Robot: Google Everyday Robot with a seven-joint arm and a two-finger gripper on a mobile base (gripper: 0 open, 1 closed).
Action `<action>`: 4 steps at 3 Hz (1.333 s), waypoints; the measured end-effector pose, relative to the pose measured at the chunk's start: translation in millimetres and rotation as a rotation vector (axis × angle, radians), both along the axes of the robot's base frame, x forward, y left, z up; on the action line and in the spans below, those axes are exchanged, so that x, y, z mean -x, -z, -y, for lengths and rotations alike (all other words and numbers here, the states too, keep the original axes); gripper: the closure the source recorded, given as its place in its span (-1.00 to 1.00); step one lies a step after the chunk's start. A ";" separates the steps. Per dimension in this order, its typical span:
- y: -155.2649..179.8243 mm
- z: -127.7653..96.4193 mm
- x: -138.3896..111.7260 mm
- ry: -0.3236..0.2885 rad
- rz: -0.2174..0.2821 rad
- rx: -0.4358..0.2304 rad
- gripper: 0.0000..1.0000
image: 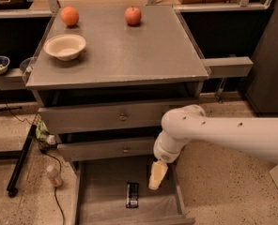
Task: Pick rxbar chocolate from bottom drawer and place on counter
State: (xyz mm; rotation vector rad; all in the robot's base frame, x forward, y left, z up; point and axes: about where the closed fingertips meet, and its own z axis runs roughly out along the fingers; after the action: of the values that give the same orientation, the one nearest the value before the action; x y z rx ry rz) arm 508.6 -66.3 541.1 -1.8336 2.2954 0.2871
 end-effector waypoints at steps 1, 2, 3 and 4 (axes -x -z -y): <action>12.7 -2.8 3.9 0.007 0.019 0.035 -1.00; 64.6 0.5 5.6 0.030 -0.010 0.054 -1.00; 64.6 0.5 5.6 0.030 -0.010 0.054 -1.00; 82.6 -2.7 -2.0 0.052 0.017 0.061 -1.00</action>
Offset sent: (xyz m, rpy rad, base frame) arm -0.0039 0.0009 -0.0651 -0.0605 -0.0009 -0.0364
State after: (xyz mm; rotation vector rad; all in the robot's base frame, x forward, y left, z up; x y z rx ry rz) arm 510.6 -63.6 458.4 -1.7938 2.3609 0.1957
